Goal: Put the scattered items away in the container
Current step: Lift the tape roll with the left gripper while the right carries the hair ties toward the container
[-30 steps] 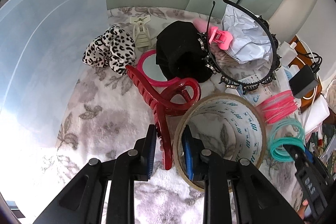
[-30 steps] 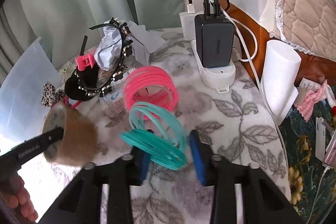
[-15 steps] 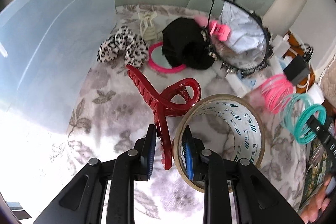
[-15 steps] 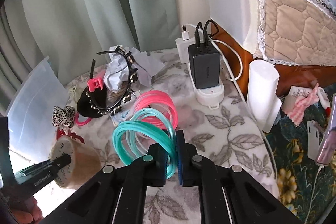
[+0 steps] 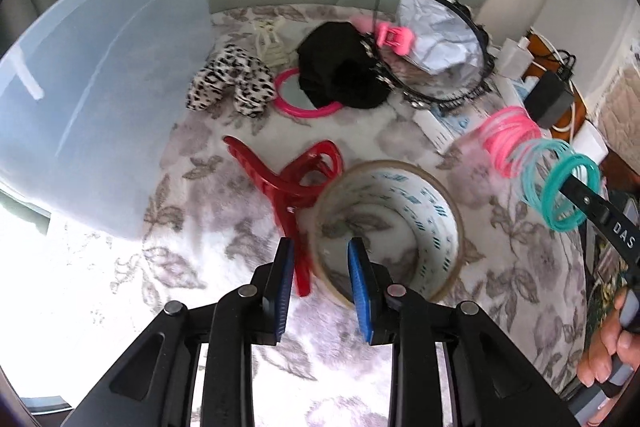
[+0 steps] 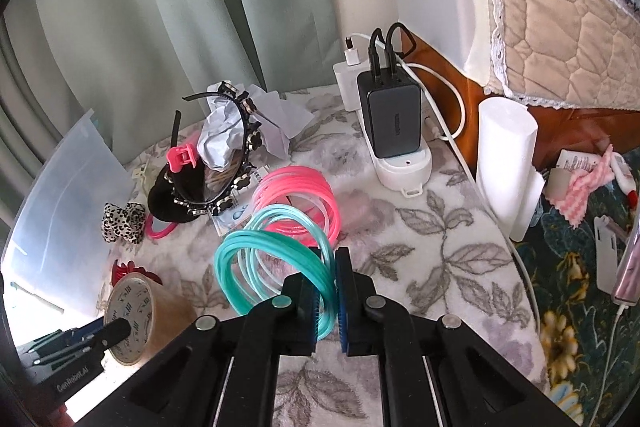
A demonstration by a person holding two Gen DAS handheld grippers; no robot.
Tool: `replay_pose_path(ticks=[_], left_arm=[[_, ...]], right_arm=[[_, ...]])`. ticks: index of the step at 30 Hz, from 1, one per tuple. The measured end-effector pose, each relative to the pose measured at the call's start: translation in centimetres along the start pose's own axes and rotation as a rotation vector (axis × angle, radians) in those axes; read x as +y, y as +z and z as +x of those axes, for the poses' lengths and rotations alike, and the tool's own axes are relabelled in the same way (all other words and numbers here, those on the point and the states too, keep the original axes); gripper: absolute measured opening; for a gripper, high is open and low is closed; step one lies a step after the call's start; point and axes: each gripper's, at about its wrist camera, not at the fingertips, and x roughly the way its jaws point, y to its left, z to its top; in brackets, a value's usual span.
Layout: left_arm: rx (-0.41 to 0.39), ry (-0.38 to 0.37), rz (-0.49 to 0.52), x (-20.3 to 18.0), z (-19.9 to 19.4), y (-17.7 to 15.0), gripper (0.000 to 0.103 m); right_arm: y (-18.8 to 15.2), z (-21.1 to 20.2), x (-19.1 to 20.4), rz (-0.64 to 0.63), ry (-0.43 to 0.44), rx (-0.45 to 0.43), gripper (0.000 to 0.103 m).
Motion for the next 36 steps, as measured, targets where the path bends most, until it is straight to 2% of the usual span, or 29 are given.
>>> replay_pose_path(ticks=[9,14,16,23,36], left_arm=[[0.024,0.033,-0.003,-0.3,1.1,0.5,0.024],[0.027,0.046,-0.048,-1.5,2.0,1.6,0.011],[0.022,0.038,-0.056,-1.4,1.9,1.7,0.009],[-0.022,-0.014,-0.051,-1.6,-0.3,1.6,0.009],[-0.208,-0.094,-0.103,0.4,-8.3,1.6,0.009]], right_arm=[[-0.1,0.4,-1.0,0.029,0.005,0.009,0.008],[-0.1,0.7,-1.4,0.040,0.001,0.012,0.008],[0.1,0.2,-1.5,0.044,-0.004,0.000,0.007],[1.6,-3.1,-0.8,0.025,-0.016,-0.074,0.007],[3.4,-13.2,4.7,-0.096,-0.010,-0.258,0.007]])
